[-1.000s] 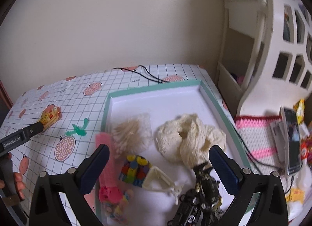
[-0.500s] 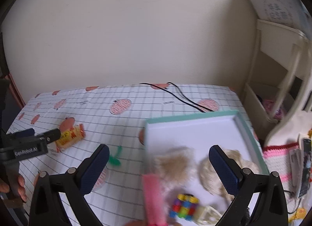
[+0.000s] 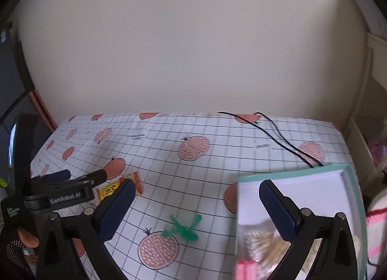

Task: Organize objects
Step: 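Move the left tool to the yellow packet while the right tool approaches the green toy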

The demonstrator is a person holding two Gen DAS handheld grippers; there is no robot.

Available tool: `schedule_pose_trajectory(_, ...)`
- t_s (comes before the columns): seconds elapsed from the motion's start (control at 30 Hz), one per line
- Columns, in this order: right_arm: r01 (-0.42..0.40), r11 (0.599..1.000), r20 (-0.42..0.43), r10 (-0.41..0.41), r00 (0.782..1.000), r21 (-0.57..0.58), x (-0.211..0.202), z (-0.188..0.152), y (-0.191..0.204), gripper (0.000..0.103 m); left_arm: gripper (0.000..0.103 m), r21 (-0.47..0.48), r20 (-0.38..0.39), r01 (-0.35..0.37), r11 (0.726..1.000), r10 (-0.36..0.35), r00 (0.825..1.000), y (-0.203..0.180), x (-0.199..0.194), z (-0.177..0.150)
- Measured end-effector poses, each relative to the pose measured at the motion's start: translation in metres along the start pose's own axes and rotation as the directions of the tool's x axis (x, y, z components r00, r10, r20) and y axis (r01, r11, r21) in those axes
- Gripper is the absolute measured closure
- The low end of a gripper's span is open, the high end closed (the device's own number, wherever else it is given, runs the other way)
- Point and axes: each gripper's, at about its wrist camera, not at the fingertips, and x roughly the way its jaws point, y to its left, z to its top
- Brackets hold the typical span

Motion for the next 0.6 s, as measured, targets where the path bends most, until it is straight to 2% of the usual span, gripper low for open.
schedule_pose_trajectory(0.17,-0.019,0.998,-0.089,0.013,0.996,-0.065,0.024,-0.016,0.021,0.002,0.002,-0.034,0.014,-0.003,0.999,0.003,1.0,0.012,0.009,0.009)
schedule_pose_trajectory(0.33,-0.001,0.992,-0.145,-0.018,0.989,-0.126,0.044,-0.034,0.034,0.002,0.002,-0.016,-0.008,0.018,1.0,-0.018,1.0,0.015,0.03,0.007)
schedule_pose_trajectory(0.6,0.001,0.993,-0.218,-0.028,0.976,-0.121,0.065,-0.05,0.031,0.006,0.002,0.097,-0.026,0.061,0.993,-0.059,0.998,0.01,0.046,0.001)
